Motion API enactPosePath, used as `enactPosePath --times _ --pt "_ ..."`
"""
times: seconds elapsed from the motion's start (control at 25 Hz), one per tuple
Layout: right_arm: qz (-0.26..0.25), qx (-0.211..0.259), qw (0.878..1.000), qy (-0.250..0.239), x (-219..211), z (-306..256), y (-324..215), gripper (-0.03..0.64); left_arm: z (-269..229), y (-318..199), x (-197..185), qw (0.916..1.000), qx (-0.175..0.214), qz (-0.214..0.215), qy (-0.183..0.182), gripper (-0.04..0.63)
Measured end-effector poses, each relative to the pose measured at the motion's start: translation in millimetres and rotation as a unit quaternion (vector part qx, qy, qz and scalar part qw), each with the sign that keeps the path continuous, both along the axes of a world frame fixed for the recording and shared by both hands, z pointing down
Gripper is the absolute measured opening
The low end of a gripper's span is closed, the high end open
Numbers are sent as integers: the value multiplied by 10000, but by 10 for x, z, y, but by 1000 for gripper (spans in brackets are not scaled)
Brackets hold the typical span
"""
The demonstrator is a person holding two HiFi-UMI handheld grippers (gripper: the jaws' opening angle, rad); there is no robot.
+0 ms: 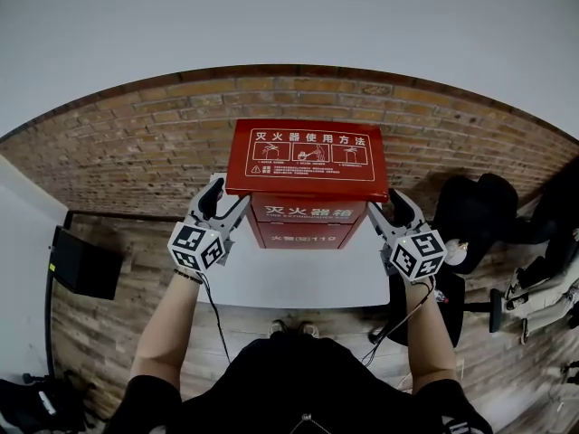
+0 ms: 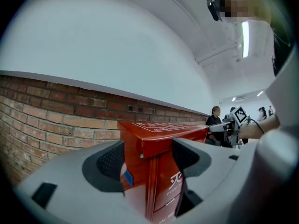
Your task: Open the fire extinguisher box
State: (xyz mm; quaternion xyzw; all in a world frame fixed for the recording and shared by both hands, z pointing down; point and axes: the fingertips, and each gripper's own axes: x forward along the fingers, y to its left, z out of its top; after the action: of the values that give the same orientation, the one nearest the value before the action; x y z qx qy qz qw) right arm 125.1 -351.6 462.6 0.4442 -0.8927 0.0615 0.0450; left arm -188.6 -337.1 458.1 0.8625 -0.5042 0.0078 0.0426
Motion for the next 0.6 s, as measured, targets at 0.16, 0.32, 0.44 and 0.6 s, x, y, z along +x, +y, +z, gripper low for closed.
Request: enactPosePath --times 0.16,0.32,0.44,0.6 --pt "-114 -7 9999 -95 -49 20 -29 249 -8 -5 -6 9996 78 227 175 350" --pt "-157 -2 9996 -222 -9 31 -9 249 -22 13 48 9987 170 445 201 347" --pt "-190 -20 9996 -211 5 36 -4 247 -37 19 73 9984 182 528 104 342" --pt "-218 -75 9997 -71 -2 47 -6 245 -34 25 68 9985 116 543 -20 332"
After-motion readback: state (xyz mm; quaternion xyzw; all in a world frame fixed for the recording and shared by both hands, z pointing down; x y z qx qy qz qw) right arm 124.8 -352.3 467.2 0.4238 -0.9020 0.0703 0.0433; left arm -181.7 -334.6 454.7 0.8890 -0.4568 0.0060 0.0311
